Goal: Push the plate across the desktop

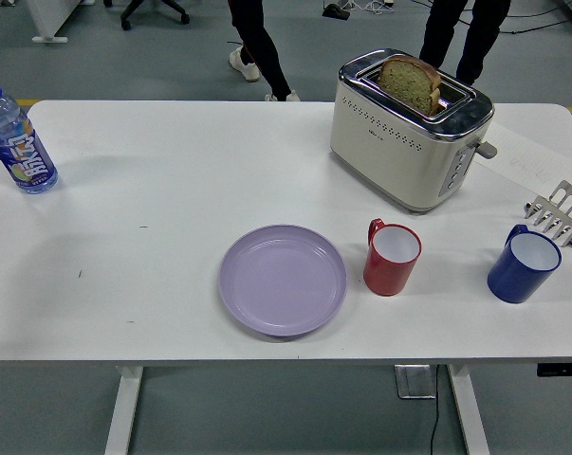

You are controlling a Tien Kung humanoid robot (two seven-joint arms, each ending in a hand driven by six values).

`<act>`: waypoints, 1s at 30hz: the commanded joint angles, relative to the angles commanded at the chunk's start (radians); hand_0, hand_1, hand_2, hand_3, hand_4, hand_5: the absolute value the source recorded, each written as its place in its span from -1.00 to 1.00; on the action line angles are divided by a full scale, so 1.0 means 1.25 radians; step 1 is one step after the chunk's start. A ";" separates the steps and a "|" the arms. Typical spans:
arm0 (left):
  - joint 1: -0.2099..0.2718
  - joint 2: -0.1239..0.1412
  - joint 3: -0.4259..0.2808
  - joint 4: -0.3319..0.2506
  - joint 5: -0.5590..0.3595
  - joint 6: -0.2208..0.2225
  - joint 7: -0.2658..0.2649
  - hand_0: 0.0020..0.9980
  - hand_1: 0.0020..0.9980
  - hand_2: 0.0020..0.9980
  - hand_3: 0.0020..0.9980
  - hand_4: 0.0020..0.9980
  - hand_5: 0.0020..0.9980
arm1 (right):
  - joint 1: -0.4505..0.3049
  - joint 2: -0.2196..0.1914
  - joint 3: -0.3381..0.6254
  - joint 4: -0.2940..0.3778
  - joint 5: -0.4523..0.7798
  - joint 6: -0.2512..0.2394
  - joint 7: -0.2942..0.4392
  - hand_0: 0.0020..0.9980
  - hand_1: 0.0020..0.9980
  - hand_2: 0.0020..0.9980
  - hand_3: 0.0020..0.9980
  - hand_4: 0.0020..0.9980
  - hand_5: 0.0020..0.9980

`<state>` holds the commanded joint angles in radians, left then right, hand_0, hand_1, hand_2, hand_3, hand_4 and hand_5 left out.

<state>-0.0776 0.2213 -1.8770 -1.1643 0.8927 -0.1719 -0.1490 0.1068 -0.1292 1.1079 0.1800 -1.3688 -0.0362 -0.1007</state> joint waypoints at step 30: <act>0.004 0.003 0.013 0.004 -0.001 -0.003 -0.005 0.53 0.56 0.56 0.55 -0.03 1.00 | -0.005 0.002 -0.006 0.000 0.018 -0.004 0.001 0.26 0.17 0.33 0.22 -0.65 -0.41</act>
<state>-0.0729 0.2254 -1.8606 -1.1593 0.8916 -0.1761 -0.1547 0.1001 -0.1261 1.1004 0.1800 -1.3459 -0.0413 -0.0993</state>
